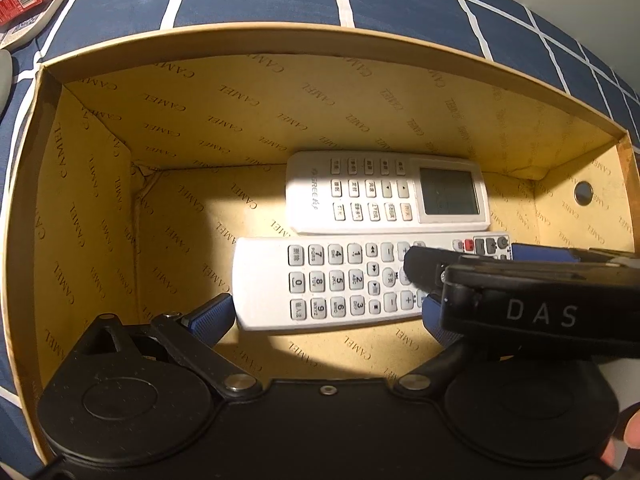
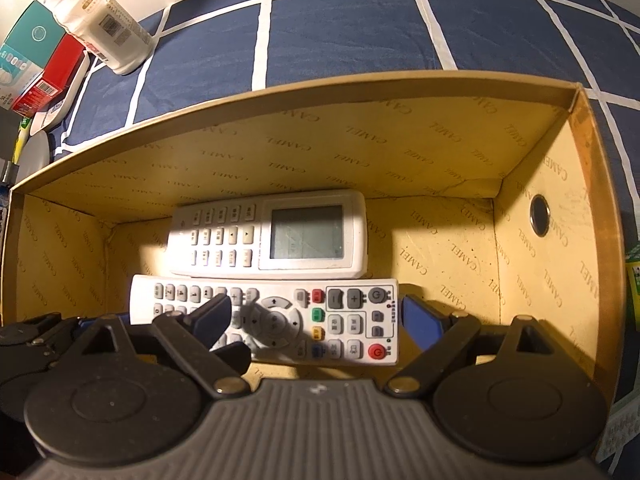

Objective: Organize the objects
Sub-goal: 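Lower the TV remote into the box beside the first remote, then move the right tool out of the box to the white plug adapter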

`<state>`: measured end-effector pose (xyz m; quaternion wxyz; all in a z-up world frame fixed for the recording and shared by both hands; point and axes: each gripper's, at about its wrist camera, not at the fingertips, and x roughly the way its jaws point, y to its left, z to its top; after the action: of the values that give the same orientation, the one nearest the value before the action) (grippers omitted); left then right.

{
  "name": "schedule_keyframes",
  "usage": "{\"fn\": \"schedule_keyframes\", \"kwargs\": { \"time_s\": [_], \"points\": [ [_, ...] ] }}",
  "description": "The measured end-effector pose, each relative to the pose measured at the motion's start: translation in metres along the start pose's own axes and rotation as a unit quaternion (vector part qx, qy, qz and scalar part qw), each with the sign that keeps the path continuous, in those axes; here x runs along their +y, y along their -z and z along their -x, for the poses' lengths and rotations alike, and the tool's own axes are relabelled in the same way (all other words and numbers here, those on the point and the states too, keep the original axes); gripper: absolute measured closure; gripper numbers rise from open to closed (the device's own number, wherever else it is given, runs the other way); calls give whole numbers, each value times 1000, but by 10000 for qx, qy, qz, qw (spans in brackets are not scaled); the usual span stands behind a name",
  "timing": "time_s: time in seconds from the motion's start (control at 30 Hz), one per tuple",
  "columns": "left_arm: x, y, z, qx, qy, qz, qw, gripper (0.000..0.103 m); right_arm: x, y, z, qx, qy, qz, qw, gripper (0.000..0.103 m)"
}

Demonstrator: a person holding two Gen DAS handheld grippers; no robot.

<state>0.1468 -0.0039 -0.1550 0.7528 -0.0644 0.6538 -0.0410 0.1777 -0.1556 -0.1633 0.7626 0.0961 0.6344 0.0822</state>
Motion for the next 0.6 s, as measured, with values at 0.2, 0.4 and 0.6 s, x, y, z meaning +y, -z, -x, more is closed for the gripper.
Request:
{"fn": "schedule_keyframes", "kwargs": {
  "time_s": [0.2,0.4,0.6],
  "points": [
    [-3,6,15,-88,-38,-7,10000,3,4,2,14,-121,-57,63,9999,12],
    [-6,15,41,-263,-101,1,9996,3,8,7,38,-299,-176,143,9993,12],
    [-15,28,69,-448,-174,33,9988,3,10,16,69,-534,-288,186,9980,11]
  ]
}}
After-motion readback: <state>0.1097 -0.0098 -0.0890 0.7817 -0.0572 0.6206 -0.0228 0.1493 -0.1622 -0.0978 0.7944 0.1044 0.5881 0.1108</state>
